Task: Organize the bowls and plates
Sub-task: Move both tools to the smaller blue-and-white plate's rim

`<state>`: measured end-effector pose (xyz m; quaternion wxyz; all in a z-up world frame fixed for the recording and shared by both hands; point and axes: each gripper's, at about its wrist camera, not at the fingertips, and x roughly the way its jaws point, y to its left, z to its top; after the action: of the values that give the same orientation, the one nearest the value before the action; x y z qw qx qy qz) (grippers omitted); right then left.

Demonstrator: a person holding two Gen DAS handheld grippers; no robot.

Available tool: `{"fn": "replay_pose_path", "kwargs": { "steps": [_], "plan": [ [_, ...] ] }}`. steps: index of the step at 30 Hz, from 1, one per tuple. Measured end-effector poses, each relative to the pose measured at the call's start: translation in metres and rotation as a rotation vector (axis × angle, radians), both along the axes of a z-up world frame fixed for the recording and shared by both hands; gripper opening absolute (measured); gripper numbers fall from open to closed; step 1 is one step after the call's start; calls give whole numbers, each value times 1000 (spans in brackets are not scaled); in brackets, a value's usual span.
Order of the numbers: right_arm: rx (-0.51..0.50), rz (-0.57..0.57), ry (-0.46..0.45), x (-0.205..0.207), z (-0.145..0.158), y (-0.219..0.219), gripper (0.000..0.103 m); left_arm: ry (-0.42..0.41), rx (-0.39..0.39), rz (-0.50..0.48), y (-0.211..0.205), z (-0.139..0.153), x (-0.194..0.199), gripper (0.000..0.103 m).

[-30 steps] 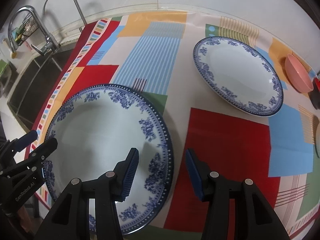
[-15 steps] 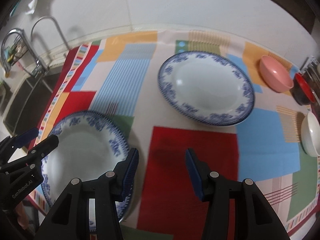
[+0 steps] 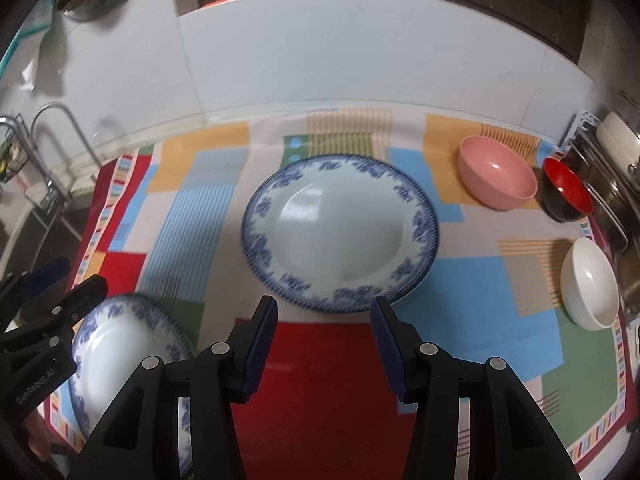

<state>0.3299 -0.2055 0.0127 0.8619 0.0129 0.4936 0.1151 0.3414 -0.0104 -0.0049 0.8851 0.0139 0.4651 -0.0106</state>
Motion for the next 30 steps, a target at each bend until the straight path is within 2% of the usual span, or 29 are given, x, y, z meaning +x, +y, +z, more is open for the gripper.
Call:
{"fn": "replay_pose_path", "kwargs": {
  "steps": [6,9,17,20,30],
  "plan": [
    [4,-36,-14,18,0,-17,50,31,-19,-32,-15,-4,26,63],
    [6,-51,-19,26,-2,-24,50,39,0,-48,-26,-7,40,63],
    [16,-105,16,54,-26,-47,50,74,-12,-73,-46,-20,81,63],
    [37,-119,42,65,-37,-54,50,108,-9,-77,-50,-27,96,63],
    [19,-163,84,104,-68,-65,50,215,4,-56,-56,-68,135,63]
  ]
}}
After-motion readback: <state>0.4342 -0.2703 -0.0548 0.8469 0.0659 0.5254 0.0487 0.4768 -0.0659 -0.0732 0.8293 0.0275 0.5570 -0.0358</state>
